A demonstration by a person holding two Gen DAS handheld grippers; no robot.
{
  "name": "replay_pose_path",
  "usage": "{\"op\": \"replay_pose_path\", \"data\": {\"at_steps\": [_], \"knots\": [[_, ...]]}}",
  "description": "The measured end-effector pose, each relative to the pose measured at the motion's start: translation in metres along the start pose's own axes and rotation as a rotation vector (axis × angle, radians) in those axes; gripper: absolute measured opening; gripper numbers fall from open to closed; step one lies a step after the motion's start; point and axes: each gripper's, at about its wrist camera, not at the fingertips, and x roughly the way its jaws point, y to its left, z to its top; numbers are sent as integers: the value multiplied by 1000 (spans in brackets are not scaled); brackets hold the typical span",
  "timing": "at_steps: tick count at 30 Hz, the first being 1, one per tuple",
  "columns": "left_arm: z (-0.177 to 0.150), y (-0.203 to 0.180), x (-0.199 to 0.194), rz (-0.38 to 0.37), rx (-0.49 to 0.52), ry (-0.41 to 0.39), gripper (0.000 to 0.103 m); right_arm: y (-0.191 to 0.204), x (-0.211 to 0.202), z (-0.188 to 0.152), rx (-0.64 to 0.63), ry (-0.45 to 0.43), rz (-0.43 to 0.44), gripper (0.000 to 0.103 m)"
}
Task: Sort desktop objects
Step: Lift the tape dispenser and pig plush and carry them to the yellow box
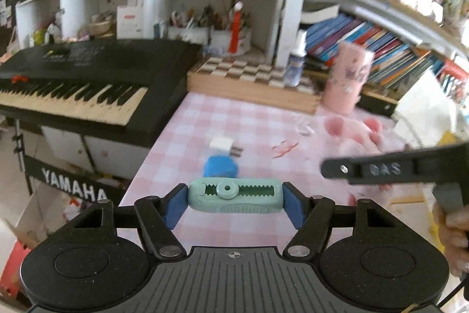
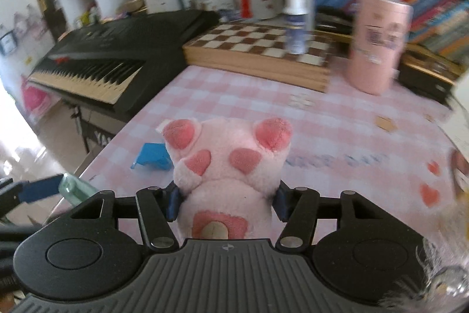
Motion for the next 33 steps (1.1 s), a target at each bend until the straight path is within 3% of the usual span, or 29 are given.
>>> {"op": "replay_pose_path", "data": {"at_steps": [12, 24, 33], "knots": [[-5, -13, -68, -158, 53, -65, 70, 12, -105, -52, 109, -45, -85, 56], [-50, -3, -116, -221, 55, -8, 70, 55, -145, -114, 155, 6, -106, 56], [-73, -7, -143, -293, 109, 18, 70, 70, -182, -160, 241, -7, -157, 56]]}}
